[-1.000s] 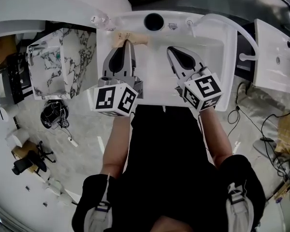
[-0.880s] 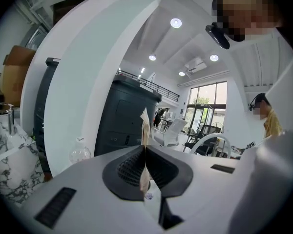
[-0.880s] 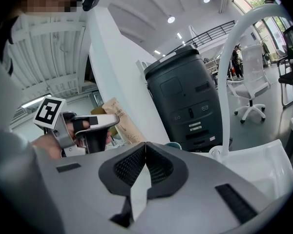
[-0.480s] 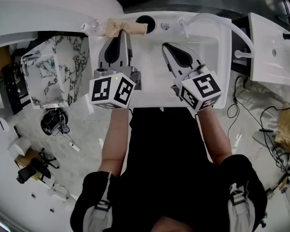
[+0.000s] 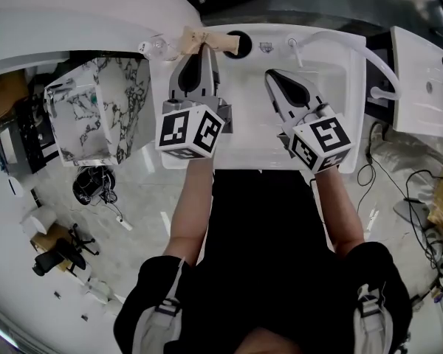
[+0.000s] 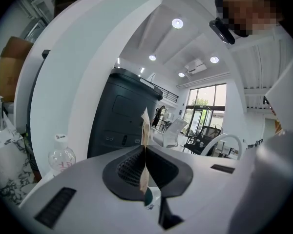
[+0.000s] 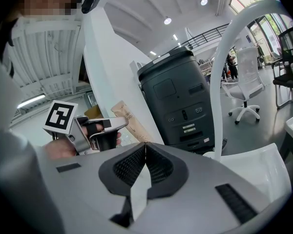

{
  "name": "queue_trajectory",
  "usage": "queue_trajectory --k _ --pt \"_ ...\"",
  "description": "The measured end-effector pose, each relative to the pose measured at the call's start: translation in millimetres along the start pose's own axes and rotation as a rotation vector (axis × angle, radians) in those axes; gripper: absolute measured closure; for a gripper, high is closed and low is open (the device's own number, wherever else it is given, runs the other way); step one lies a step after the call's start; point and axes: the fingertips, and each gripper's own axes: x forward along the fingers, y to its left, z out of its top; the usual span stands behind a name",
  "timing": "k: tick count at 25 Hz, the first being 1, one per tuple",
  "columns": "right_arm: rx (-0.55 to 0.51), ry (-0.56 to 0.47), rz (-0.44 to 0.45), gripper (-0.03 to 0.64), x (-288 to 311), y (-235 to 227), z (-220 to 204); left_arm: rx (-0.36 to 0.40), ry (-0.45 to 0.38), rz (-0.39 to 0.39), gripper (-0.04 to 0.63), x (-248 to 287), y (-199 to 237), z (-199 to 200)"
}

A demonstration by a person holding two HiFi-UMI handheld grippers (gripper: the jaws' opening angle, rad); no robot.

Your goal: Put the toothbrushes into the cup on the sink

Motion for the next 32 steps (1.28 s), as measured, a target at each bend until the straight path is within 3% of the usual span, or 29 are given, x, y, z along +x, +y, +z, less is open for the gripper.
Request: queue_trajectory --k 32 --pt "0.043 0.028 0.007 0.588 21.3 -13.2 -12.2 0.062 0.175 0.059 0.577 24.1 22.0 -70.5"
